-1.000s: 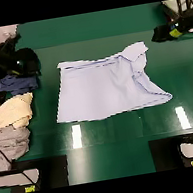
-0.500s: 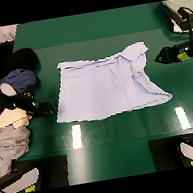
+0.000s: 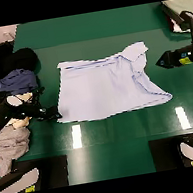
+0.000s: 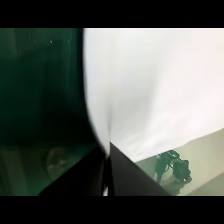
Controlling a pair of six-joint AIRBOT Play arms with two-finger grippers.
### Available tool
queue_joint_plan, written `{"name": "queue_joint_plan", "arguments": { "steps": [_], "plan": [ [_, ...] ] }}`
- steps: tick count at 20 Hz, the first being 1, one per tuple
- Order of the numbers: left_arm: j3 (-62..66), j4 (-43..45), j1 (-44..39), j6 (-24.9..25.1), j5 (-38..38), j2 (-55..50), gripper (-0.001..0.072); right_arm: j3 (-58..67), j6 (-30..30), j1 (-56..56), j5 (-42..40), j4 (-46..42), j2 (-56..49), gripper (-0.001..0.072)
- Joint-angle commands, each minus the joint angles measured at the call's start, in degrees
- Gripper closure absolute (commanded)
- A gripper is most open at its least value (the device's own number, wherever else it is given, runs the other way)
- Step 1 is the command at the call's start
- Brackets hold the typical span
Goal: Fold the shirts.
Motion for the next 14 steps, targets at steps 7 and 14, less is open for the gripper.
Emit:
{"name": "queue_joint_plan", "arguments": {
  "steps": [7,14],
  "plan": [
    [11.2,-1.6,0.0,0.3,-3.0,2.0,0.0685,-24.3,0.8,-20.9,5.2,0.0,6.2,0.0388],
    [12.1,-1.7,0.0,0.3,-3.2,2.0,0.0685,-41.6,1.4,-27.2,-9.0,9.3,8.6,0.0388]
  ]
}}
